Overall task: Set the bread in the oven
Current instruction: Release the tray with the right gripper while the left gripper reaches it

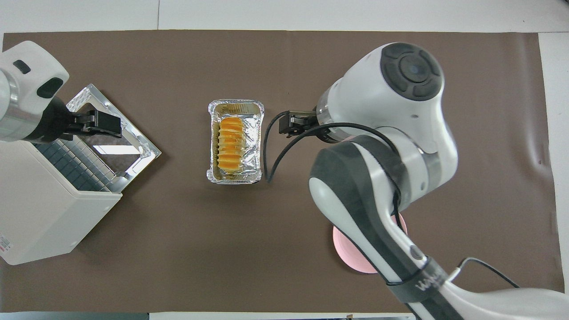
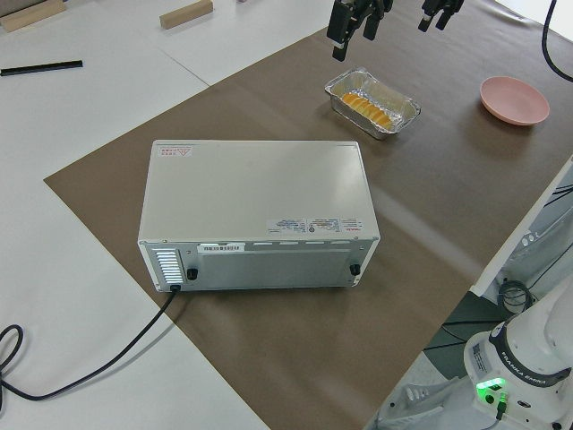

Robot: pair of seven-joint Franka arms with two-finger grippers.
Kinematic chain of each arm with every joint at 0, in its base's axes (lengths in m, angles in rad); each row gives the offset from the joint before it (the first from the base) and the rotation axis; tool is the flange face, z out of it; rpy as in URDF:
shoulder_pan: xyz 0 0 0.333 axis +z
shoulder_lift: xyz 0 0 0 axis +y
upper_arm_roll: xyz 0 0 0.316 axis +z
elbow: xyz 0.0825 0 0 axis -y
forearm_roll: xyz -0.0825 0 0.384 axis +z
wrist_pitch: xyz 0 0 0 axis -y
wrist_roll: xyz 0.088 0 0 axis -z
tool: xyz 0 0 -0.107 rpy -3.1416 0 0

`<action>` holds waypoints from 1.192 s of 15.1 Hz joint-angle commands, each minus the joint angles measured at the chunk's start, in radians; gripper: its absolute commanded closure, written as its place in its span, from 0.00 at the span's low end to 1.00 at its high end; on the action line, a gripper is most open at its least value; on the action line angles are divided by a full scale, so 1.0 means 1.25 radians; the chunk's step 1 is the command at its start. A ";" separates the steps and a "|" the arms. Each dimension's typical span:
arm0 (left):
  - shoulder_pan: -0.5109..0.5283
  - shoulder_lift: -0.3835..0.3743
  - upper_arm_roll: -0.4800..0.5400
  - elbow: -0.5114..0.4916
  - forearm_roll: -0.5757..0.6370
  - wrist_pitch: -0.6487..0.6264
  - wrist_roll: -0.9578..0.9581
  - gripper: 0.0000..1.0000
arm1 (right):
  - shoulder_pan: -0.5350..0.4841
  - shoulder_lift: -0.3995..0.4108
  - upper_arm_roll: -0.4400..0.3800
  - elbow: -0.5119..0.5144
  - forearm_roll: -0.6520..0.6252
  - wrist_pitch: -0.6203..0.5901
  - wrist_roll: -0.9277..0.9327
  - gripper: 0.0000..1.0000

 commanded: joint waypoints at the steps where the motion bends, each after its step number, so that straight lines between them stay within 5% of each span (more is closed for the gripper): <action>1: -0.081 0.101 0.012 0.016 -0.004 0.087 -0.073 0.00 | -0.070 -0.058 0.012 -0.031 -0.026 -0.049 -0.091 0.00; 5: -0.122 0.149 0.011 -0.004 -0.004 0.139 -0.075 0.00 | -0.096 -0.114 0.012 -0.095 -0.128 -0.063 -0.109 0.00; 9: -0.208 0.232 0.013 0.001 -0.005 0.200 -0.168 0.00 | -0.126 -0.136 0.013 -0.095 -0.135 -0.070 -0.127 0.00; 14: -0.234 0.263 0.013 -0.005 -0.004 0.213 -0.175 0.00 | -0.147 -0.140 0.012 -0.116 -0.135 -0.064 -0.135 0.00; 16: -0.235 0.265 0.013 -0.005 -0.004 0.214 -0.177 0.13 | -0.151 -0.134 0.012 -0.116 -0.129 -0.075 -0.136 0.00; 18: -0.237 0.265 0.013 -0.005 -0.004 0.206 -0.198 0.36 | -0.160 -0.131 0.012 -0.111 -0.126 -0.077 -0.135 0.00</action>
